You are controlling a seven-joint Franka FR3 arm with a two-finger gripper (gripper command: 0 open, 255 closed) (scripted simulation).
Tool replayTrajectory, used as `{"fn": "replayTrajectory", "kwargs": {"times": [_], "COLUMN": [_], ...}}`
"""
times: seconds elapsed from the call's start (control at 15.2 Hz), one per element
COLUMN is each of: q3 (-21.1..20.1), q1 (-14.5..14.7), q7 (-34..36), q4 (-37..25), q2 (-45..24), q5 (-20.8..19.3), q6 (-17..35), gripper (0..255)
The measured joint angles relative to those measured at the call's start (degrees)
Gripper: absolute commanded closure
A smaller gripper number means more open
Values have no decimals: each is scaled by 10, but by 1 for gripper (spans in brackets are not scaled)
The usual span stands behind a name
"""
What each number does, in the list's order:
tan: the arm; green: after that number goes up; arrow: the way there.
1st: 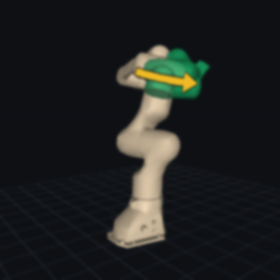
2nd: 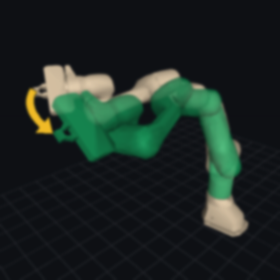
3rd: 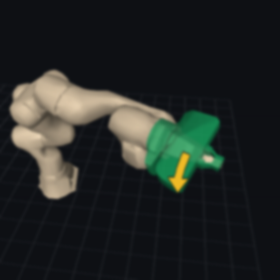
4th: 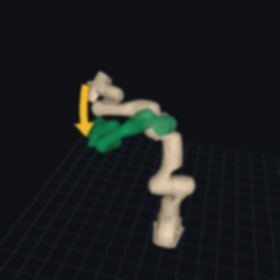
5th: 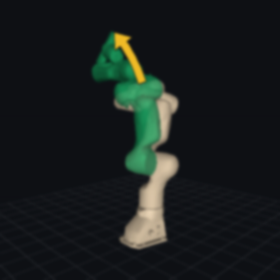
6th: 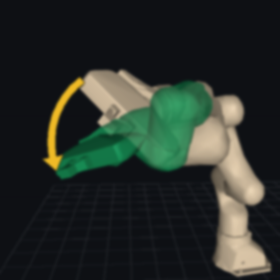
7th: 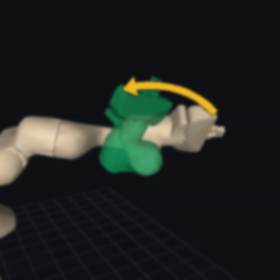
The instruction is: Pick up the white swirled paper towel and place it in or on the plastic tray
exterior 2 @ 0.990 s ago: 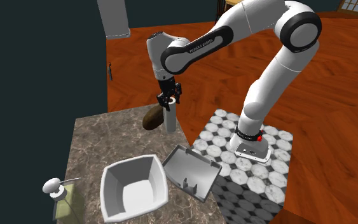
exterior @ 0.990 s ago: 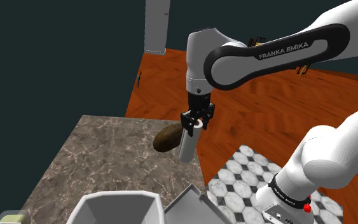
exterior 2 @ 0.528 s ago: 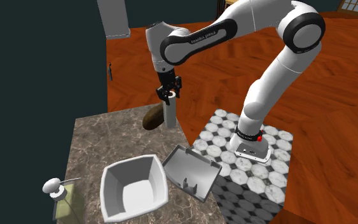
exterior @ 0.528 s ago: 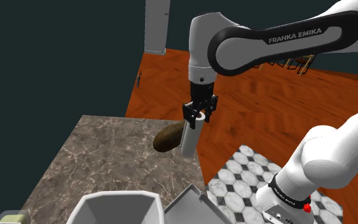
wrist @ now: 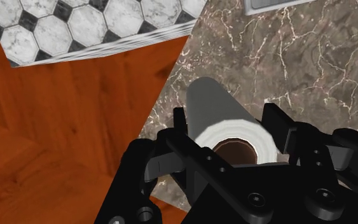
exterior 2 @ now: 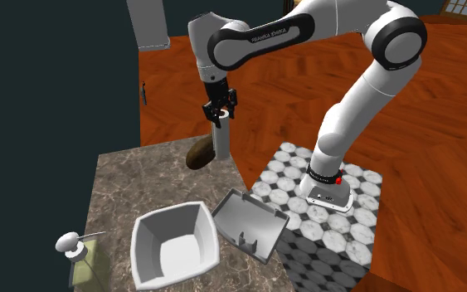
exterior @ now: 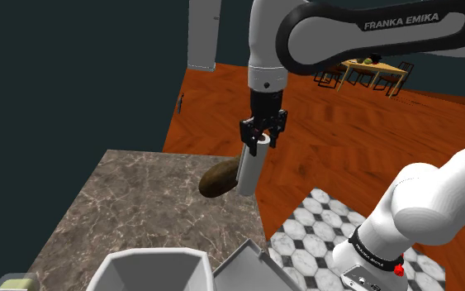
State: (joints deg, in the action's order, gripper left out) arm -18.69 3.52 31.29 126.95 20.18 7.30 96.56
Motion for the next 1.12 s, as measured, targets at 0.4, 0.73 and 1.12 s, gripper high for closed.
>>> {"fn": "replayTrajectory", "kwargs": {"times": [0.4,0.73,1.12], "q3": [5,7,2], "q1": [-1,-2,2], "q7": [0,2,15], "q4": [-42,-84,-121], "q2": [6,3,7], "q5": [-2,-4,1], "q6": [-47,-86,-127], "gripper": [255,255,255]}}
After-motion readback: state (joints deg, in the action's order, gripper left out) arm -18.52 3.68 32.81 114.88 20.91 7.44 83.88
